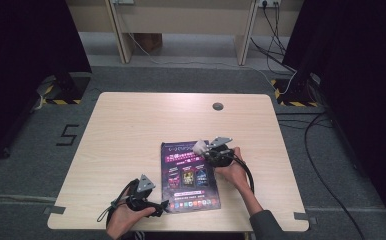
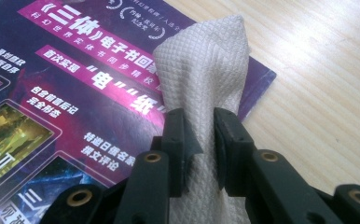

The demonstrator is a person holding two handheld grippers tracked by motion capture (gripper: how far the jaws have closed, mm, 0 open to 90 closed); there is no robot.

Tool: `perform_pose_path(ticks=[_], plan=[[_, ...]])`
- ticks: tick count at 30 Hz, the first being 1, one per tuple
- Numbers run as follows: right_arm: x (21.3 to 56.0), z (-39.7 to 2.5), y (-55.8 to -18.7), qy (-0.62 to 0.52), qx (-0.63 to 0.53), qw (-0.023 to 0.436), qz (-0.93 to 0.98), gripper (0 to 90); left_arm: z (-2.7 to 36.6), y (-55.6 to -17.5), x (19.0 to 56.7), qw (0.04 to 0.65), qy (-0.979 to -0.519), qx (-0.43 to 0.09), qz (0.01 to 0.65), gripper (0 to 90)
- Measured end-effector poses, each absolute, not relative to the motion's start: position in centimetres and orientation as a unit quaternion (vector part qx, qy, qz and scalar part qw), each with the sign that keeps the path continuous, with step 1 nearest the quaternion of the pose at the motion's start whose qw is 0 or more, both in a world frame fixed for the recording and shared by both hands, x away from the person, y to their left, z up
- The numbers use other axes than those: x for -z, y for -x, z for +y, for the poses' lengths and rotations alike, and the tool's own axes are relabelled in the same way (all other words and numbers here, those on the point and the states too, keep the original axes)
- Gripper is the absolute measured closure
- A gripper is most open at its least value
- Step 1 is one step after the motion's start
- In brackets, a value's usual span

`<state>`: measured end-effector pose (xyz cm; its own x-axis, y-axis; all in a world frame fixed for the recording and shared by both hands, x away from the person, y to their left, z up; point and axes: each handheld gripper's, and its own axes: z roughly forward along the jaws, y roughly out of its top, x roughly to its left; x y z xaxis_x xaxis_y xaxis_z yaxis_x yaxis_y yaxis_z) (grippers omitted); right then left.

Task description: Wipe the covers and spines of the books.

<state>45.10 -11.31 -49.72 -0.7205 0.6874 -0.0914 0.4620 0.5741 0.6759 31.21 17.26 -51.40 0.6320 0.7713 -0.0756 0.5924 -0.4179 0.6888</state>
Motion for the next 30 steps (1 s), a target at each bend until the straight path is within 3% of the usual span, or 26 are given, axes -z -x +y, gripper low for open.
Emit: perform_pose_path(ticks=[4,16,30], plan=[[49.6,-10.7,-44.9,-0.324,-0.306,0.192,0.875,75.5,17.2,-31.2,51.4,0.351,-0.833,-0.129,0.409,6.3],[49.4,-8.2,-43.4,-0.292,-0.331,0.127,0.888,70.8,17.2,-31.2,51.4,0.351,-0.833,-0.128,0.408,6.4],[49.5,-10.4,-45.0,-0.331,-0.324,0.165,0.871,76.4,17.2,-31.2,51.4,0.351,-0.833,-0.13,0.407,6.6]])
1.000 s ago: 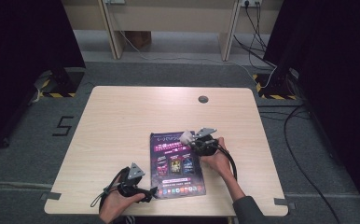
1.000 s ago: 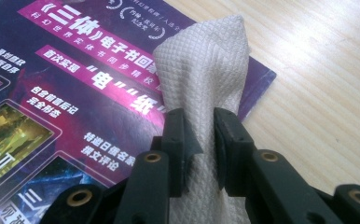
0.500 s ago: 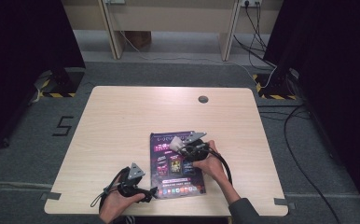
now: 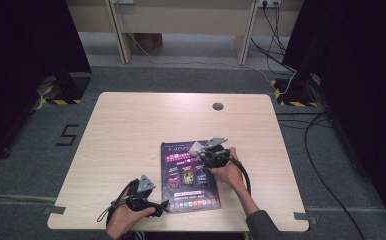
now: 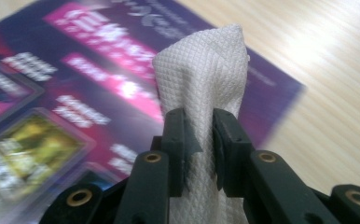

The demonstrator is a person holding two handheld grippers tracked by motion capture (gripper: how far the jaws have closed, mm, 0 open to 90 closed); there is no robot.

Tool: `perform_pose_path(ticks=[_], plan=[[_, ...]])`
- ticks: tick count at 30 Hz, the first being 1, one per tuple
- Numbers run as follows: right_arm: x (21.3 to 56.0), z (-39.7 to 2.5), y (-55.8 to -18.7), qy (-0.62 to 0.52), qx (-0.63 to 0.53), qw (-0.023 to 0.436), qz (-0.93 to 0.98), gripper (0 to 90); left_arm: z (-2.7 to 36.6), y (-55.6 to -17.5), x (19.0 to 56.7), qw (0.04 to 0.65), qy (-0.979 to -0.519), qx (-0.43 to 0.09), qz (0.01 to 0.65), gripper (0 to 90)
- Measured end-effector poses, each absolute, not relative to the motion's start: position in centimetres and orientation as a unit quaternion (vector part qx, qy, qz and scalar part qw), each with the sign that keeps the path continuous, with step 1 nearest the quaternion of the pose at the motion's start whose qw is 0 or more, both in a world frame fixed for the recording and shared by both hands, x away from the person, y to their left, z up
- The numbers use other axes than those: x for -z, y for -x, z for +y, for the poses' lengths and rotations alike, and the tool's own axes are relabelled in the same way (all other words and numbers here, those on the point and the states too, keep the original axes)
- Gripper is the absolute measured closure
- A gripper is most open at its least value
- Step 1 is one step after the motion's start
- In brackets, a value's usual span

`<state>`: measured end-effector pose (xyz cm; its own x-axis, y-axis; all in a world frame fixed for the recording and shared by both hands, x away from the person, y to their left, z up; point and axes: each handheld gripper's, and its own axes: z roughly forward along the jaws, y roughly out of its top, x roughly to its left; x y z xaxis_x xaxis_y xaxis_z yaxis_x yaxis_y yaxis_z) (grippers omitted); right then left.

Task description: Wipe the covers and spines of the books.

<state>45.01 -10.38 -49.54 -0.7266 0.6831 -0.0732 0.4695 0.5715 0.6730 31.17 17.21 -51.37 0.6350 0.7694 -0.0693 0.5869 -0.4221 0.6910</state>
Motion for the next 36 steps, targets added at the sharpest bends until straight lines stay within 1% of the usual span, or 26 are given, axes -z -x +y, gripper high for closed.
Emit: perform_pose_path(ticks=[3,7,11,15,17,18,20,23,29,34,36], plan=[[49.5,-11.7,-45.7,-0.352,-0.321,0.174,0.862,75.9,17.2,-31.2,51.4,0.351,-0.833,-0.129,0.408,6.6],[49.7,-12.2,-46.0,-0.365,-0.332,0.165,0.854,76.3,17.2,-31.2,51.3,0.35,-0.834,-0.128,0.407,6.6],[49.6,-10.8,-45.2,-0.34,-0.313,0.184,0.868,75.7,17.2,-31.2,51.3,0.349,-0.834,-0.13,0.406,6.5],[49.7,-8.2,-44.1,-0.304,-0.317,0.174,0.881,75.8,17.1,-31.1,51.3,0.35,-0.834,-0.132,0.406,7.2],[49.7,-6.7,-43.4,-0.285,-0.321,0.166,0.888,75.7,17.2,-30.9,51.1,0.356,-0.834,-0.127,0.402,11.6],[49.7,-5.9,-43.2,-0.275,-0.324,0.162,0.891,75.7,17.2,-30.7,51.0,0.356,-0.835,-0.129,0.399,16.2],[49.8,-4.6,-42.6,-0.261,-0.327,0.155,0.895,75.7,17.1,-30.3,50.9,0.351,-0.838,-0.141,0.394,14.9],[49.8,-3.5,-41.9,-0.24,-0.336,0.142,0.9,75.6,17.0,-29.4,50.6,0.353,-0.841,-0.147,0.384,20.3],[50.0,-2.7,-41.1,-0.231,-0.349,0.123,0.9,75.4,16.3,-28.3,50.5,0.362,-0.843,-0.143,0.37,22.2],[49.9,-1.4,-39.9,-0.209,-0.347,0.115,0.907,75.2,16.0,-27.9,50.5,0.364,-0.849,-0.145,0.356,31.7],[49.9,-1.2,-39.8,-0.2,-0.343,0.126,0.909,75.2,16.0,-27.9,50.6,0.363,-0.851,-0.146,0.351,34.0]])
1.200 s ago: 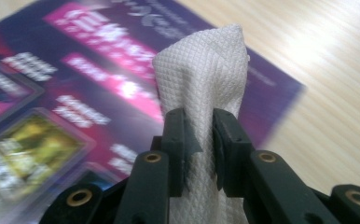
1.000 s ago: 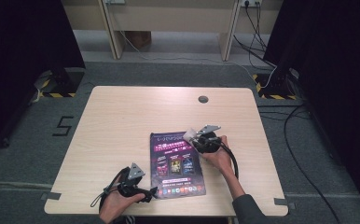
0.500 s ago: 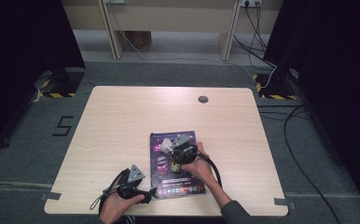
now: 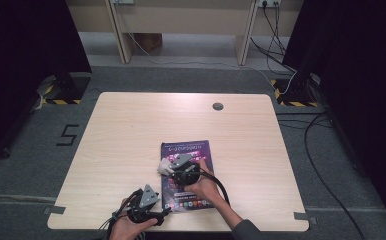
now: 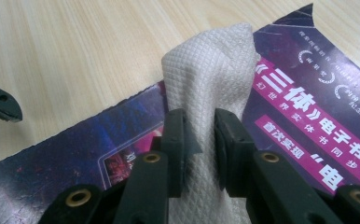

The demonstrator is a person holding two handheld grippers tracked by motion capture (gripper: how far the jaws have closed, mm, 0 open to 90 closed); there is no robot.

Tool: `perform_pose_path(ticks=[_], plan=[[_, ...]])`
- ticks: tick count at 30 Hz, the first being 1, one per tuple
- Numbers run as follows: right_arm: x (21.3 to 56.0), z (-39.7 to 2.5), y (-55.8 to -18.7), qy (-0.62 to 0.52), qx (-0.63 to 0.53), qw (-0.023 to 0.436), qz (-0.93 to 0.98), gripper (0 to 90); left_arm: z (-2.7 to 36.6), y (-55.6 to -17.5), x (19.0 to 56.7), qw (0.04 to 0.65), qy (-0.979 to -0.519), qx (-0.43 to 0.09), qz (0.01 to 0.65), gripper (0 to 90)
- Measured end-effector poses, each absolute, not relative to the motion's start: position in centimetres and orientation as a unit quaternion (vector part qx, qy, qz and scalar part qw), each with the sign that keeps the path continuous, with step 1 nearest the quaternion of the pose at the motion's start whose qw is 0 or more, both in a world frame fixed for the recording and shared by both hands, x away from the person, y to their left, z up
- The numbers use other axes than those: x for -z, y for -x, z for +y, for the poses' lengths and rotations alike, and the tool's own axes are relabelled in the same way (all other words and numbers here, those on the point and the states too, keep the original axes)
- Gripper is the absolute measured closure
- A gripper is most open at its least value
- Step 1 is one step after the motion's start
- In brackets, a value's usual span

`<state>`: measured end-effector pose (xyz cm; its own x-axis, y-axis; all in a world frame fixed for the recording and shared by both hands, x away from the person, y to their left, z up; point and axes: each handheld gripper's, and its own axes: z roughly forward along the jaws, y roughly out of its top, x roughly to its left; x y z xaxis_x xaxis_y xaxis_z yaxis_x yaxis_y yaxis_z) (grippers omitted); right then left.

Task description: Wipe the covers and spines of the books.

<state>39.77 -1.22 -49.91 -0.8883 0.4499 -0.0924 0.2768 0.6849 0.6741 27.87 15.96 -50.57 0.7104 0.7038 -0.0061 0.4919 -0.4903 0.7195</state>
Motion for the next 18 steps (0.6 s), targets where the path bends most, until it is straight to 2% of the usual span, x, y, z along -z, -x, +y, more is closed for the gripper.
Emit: perform_pose_path(ticks=[6,15,18], plan=[[49.9,-1.8,-40.3,-0.214,-0.342,0.123,0.907,75.0,16.1,-28.0,50.5,0.355,-0.855,-0.167,0.34,41.0],[49.7,-6.3,-42.9,-0.272,-0.318,0.169,0.892,75.0,16.5,-28.5,50.5,0.35,-0.855,-0.173,0.341,44.0],[49.7,-7.1,-43.2,-0.284,-0.321,0.168,0.888,75.1,16.5,-28.5,50.5,0.349,-0.855,-0.174,0.342,44.0]])
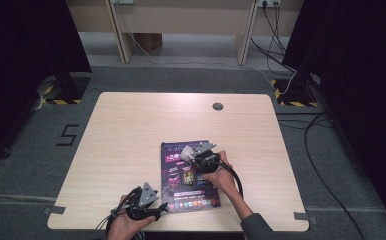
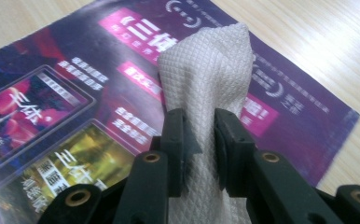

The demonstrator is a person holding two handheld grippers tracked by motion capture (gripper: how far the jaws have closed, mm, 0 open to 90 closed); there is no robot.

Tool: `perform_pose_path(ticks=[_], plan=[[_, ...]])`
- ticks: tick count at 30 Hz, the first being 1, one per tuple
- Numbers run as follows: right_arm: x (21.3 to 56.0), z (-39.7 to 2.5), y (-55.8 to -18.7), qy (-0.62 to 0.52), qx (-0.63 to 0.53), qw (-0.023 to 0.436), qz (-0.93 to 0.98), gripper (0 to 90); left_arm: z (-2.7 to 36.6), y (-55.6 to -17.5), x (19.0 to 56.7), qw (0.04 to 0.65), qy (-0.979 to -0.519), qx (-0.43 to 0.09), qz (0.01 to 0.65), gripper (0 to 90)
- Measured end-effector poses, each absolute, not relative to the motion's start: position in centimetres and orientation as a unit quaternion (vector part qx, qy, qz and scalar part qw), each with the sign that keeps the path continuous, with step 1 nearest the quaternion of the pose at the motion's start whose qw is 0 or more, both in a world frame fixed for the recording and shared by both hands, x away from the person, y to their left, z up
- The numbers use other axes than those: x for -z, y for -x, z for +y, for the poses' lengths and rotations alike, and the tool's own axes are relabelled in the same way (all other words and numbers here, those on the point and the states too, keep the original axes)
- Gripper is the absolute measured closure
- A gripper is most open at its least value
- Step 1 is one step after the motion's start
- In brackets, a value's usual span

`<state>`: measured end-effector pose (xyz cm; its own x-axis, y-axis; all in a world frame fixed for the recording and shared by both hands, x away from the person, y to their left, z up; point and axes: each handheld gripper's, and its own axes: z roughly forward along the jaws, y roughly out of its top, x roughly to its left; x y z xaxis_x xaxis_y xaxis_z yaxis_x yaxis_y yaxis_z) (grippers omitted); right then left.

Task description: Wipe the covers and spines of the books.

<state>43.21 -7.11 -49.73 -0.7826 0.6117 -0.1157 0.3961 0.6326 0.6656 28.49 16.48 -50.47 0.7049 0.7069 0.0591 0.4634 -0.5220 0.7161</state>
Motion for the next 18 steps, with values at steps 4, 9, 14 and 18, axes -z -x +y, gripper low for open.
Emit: perform_pose_path(ticks=[4,9,14,18], plan=[[49.7,-6.1,-42.5,-0.269,-0.315,0.171,0.894,75.5,16.4,-28.2,50.4,0.347,-0.854,-0.175,0.347,43.0],[49.7,-3.8,-40.5,-0.233,-0.326,0.146,0.905,75.5,16.3,-27.6,50.4,0.357,-0.852,-0.153,0.352,36.0],[49.8,-1.8,-38.2,-0.198,-0.337,0.113,0.913,75.3,15.6,-26.9,50.6,0.347,-0.865,-0.144,0.334,35.5],[49.7,-1.0,-36.9,-0.179,-0.336,0.107,0.919,75.1,15.7,-26.8,50.6,0.342,-0.866,-0.151,0.331,39.2]])
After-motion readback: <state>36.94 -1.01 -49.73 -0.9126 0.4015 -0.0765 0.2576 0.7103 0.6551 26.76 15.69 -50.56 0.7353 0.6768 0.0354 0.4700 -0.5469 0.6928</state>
